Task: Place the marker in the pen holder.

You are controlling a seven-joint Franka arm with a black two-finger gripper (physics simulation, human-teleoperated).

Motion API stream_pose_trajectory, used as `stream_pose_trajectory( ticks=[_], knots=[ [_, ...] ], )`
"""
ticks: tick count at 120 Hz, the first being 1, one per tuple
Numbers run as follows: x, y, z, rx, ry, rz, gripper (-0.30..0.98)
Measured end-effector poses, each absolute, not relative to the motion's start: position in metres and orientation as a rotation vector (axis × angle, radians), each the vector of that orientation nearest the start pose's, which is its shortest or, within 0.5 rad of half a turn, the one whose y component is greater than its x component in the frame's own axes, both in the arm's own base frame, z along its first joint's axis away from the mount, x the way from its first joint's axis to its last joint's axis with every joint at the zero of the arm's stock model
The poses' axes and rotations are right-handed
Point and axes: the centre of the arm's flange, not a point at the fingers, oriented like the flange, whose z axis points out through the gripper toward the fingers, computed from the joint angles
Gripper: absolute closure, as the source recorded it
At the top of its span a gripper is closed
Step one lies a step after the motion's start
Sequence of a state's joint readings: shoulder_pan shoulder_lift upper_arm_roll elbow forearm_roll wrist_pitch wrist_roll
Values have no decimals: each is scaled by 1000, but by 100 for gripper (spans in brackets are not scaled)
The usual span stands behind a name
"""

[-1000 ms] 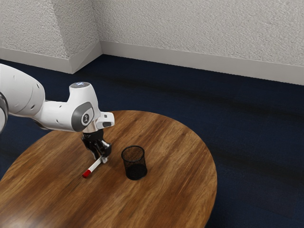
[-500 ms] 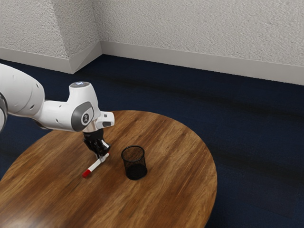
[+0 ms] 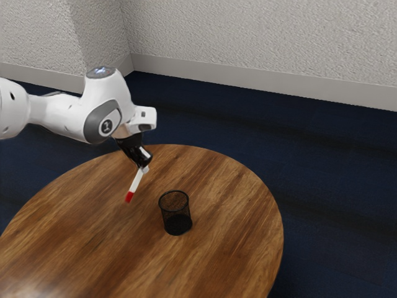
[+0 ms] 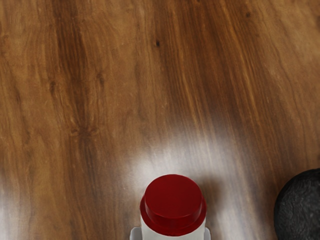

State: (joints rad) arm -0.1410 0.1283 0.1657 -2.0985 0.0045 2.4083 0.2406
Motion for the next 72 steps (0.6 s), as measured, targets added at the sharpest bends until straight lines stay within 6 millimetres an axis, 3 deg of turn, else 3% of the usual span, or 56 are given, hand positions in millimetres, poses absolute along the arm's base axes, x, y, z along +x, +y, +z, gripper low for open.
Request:
stream_pose_trajectory(
  ticks=[10, 24, 42, 59, 72],
  knots=[
    [581, -15, 405, -3020, 420, -347, 79],
    [579, -48, 425, -2984, 492, -419, 79],
    [566, -90, 471, -2922, 571, -553, 79],
    [554, -123, 479, -2914, 596, -591, 78],
    [545, -126, 467, -2935, 556, -570, 77]
  ],
)
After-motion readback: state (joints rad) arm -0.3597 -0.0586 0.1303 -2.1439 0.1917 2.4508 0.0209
